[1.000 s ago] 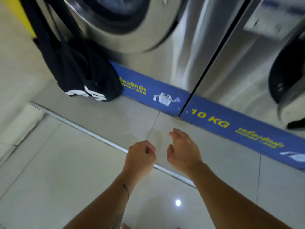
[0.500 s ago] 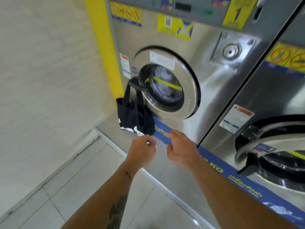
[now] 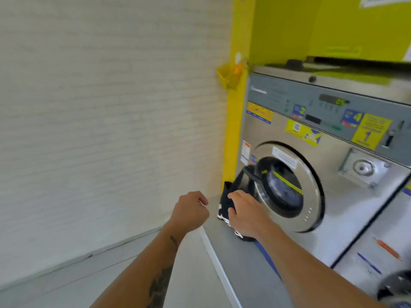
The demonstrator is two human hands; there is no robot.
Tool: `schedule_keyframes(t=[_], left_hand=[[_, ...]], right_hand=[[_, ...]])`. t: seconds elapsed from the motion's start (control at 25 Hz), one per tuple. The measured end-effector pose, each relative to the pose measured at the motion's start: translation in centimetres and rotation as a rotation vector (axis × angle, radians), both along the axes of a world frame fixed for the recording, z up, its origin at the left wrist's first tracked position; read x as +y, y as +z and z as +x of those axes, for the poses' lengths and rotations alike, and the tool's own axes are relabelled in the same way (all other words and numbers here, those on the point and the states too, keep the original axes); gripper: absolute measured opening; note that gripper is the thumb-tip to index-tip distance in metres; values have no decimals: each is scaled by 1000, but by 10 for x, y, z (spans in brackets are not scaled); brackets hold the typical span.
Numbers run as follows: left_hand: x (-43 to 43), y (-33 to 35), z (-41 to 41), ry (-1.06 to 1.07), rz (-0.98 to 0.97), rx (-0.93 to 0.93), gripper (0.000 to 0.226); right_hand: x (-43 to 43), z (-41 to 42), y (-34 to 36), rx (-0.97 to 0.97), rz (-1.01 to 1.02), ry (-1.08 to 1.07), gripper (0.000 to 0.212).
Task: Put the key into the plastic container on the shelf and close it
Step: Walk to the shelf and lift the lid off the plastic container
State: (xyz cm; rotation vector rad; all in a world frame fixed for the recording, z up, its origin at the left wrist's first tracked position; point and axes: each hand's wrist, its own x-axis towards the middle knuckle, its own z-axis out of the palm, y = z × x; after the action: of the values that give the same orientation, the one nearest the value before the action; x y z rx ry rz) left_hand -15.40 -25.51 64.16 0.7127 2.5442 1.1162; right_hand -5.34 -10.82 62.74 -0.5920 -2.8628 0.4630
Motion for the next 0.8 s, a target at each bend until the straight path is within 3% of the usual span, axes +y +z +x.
schedule_keyframes(t=[0.32,0.8], left_hand=[[-201,41,-2,444,-7,53,39],[-584,65,2,894,-66,156,41]], right_hand=[[-148,-71,45,-32,18,444,50],[-526,-151,65,4,19,874,51]])
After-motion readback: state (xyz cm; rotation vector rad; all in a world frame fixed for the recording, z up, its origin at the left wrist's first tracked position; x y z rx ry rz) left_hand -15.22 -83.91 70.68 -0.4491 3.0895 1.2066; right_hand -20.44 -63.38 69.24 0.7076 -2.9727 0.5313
